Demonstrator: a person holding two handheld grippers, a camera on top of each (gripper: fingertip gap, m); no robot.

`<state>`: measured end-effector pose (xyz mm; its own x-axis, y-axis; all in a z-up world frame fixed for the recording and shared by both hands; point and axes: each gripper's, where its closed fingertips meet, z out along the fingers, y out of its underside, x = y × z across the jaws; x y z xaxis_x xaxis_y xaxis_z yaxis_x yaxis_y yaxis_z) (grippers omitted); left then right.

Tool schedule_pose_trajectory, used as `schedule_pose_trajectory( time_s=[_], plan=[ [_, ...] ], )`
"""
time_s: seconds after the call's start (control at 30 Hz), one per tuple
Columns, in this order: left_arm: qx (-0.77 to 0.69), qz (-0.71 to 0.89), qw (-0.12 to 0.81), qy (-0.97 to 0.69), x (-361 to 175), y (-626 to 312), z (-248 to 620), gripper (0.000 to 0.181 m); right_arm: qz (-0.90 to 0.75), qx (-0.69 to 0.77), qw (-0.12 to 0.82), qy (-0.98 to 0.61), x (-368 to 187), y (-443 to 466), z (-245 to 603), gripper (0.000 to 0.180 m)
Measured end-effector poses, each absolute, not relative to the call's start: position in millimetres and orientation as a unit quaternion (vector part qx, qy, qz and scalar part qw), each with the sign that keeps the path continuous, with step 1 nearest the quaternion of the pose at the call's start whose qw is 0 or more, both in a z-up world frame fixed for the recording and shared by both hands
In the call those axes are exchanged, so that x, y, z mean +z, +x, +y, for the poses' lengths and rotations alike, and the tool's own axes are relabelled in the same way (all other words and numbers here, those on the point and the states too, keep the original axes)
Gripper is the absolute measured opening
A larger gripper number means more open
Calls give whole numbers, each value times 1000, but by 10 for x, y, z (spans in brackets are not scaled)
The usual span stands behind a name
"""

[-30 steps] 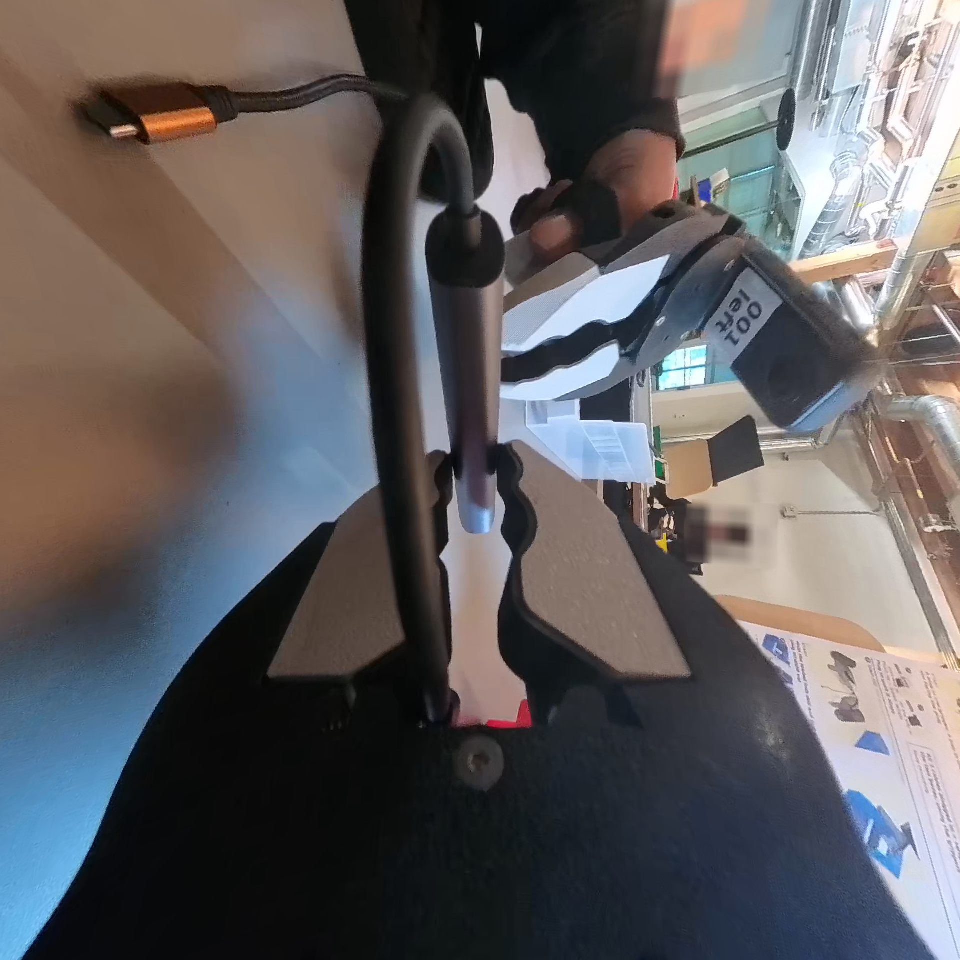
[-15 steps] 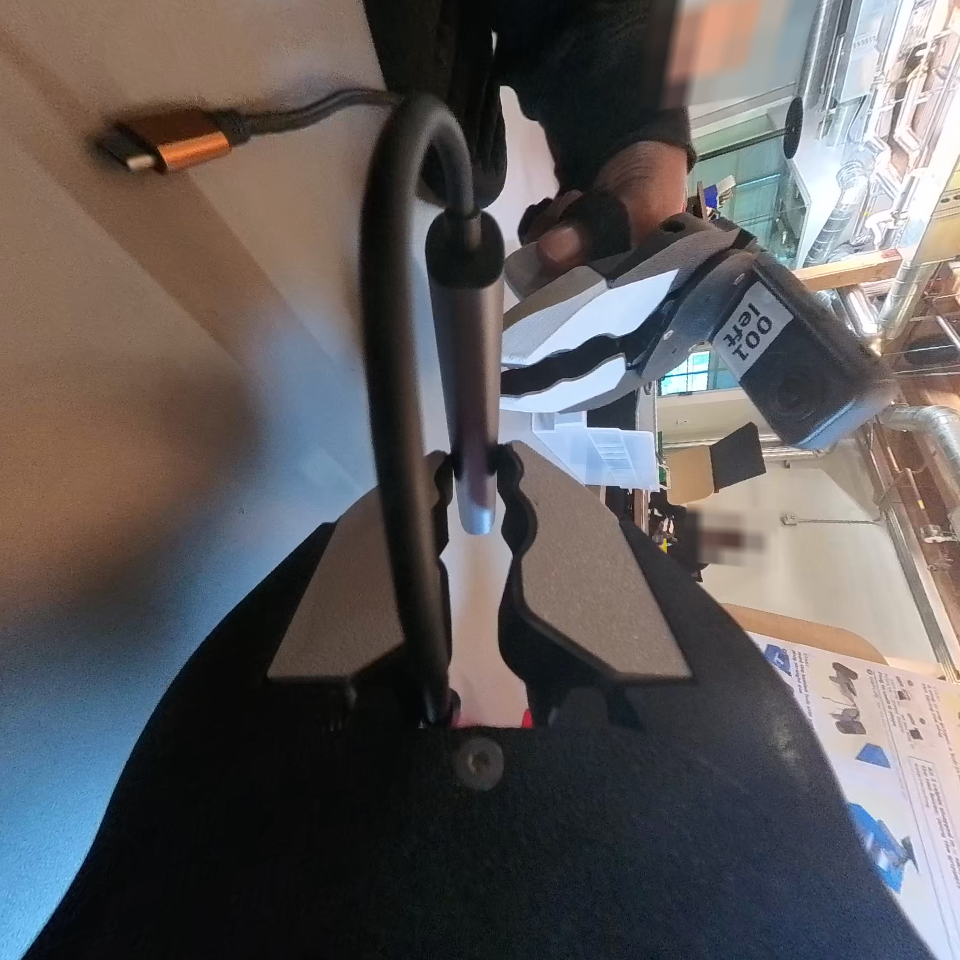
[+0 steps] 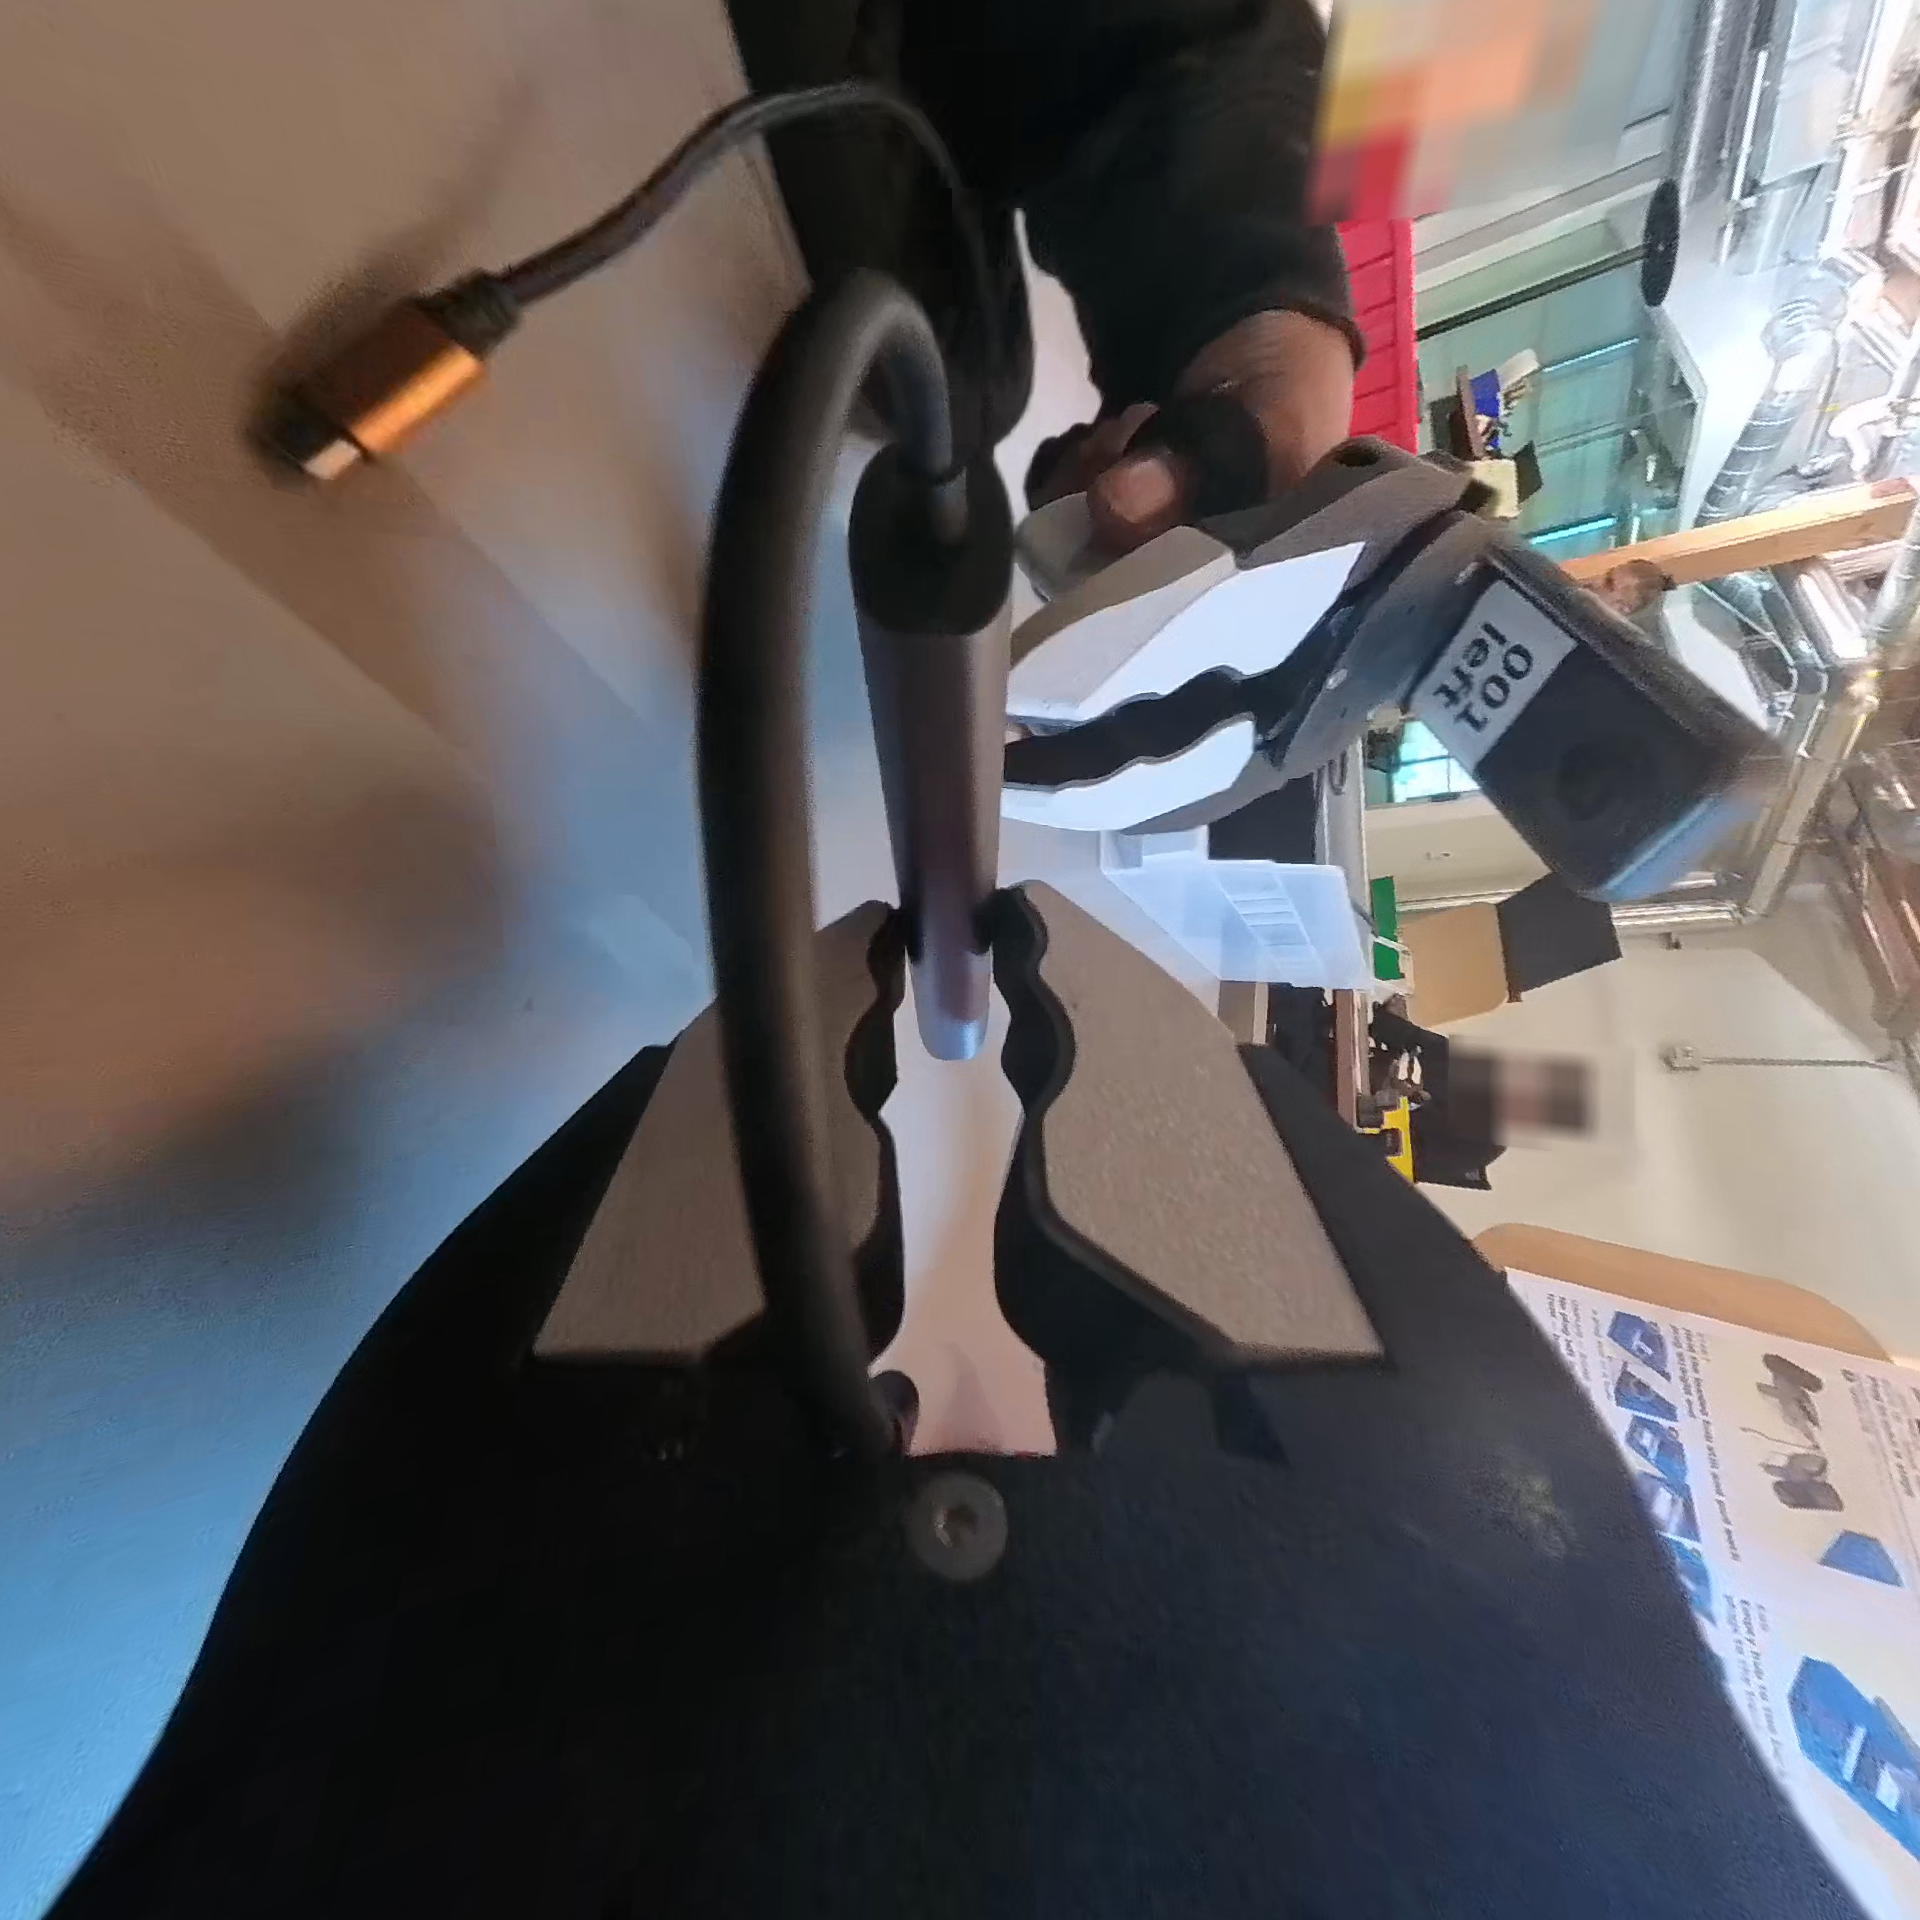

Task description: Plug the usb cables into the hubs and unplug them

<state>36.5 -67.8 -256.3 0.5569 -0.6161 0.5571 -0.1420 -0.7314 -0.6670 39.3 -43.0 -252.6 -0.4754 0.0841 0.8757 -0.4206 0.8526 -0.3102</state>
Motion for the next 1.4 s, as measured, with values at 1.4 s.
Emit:
schedule_pose_trajectory(
  time_s=[1.4],
  plan=[
    [-467,196,281,-815,-2542,470,-607,13,-818,282,490,104,-2468,574,-516,17]
  ],
)
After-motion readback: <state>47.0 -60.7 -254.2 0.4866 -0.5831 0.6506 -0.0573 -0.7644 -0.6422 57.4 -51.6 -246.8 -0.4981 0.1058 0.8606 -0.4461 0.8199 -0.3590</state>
